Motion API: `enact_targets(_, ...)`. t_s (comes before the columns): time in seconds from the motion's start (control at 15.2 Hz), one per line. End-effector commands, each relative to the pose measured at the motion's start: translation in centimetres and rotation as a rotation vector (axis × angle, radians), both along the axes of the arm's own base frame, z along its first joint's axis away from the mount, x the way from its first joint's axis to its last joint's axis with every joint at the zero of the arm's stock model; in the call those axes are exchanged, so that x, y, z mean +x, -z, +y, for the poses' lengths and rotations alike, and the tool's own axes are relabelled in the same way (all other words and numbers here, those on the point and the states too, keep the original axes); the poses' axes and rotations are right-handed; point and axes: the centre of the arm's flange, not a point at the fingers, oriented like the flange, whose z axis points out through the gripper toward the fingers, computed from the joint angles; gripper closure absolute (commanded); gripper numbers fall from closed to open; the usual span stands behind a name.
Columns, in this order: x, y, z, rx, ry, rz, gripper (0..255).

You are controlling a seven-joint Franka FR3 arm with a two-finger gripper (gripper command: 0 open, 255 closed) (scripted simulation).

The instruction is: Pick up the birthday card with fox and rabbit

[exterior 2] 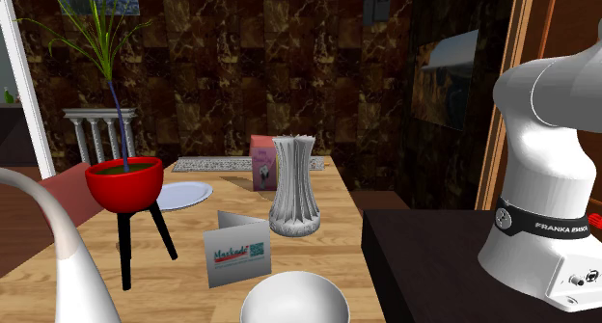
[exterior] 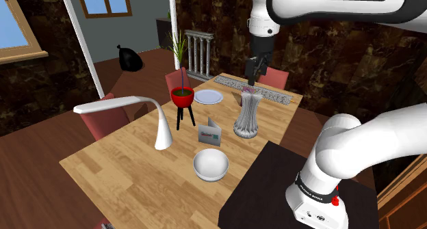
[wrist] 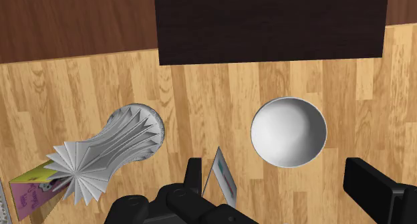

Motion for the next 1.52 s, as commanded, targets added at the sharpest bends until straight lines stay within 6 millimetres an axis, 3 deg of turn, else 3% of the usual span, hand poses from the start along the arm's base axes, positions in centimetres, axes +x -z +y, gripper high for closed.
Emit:
enact_targets(0.0,0.0,0.0,0.0,0.0,0.0,0.0,0)
enact_targets(1.45,14.0,24.2,-7.8,0.076,-0.022,-0.019,0)
